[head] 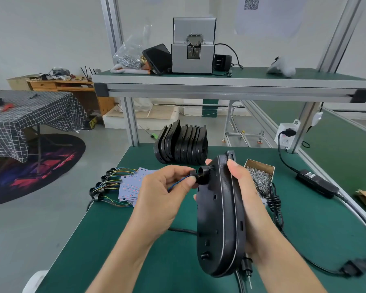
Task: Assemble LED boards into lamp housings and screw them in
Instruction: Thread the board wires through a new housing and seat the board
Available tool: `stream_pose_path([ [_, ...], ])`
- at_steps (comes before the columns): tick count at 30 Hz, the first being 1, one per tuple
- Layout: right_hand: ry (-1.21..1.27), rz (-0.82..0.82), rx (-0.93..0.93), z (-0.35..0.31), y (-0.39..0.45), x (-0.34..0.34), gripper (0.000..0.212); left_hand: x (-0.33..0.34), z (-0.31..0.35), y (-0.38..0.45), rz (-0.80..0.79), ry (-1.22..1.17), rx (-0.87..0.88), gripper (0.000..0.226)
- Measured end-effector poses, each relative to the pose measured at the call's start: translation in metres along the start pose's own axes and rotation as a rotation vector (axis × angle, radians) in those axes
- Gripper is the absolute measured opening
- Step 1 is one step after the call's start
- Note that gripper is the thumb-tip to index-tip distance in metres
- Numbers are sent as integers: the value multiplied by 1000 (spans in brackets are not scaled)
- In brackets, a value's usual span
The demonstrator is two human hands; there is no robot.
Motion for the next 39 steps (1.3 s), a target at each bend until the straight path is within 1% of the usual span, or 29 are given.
stream_pose_path([
  [2,10,-11,10,1,0,2,48,0,-2,1,-2,26,3,33],
  [4,25,27,19,3,0,0,64,1,-4,1,-12,55,8,34],
  [5,30,40,28,5,1,-2,67,1,-5,1,-19,74,10,31],
  [8,34,32,23,8,2,-2,52,3,-8,-1,-37,66,-8,22],
  [10,-1,24,11,11,3,-4,50,3,-10,-2,-38,36,-21,20],
  [11,-32,23,4,12,4,-5,56,4,-10,-2,-39,17,-21,21],
  [13,-105,31,-23,13,6,-7,74,5,-10,-1,-33,-47,-27,22],
  [14,-145,23,-58,12,7,-6,76,5,-10,-1,-24,-89,-31,21],
  [15,-180,3,-104,10,8,-4,72,5,-10,-1,-13,-133,-33,19],
  [17,-221,-52,-182,5,8,2,58,5,-8,-3,9,-205,-30,17],
  [19,-211,-99,-216,4,7,5,52,4,-6,-4,13,-236,-23,23],
  [22,-203,-160,-233,8,6,7,60,3,-5,-5,9,-268,-30,26],
  [24,-199,-172,-246,10,7,6,63,2,-7,-4,18,-262,-37,25],
  [27,-226,-194,-252,12,9,5,64,0,-10,-3,30,-229,-41,17],
  [30,-250,-207,-258,13,12,6,65,-2,-10,-3,49,-226,-45,21],
  [35,-234,-210,-249,17,13,1,68,-4,0,-5,72,-211,35,21],
  [39,-308,-243,-282,12,9,6,72,-9,8,-6,51,-163,74,16],
])
Point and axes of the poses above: each hand's wrist, its own y-axis towards the middle knuckle, its own x-axis out of the palm, z = x × y, the point moved 7 cm from there along y, towards the middle knuckle, and after that the axes turned 11 degrees about y, right-handed, at the moved point
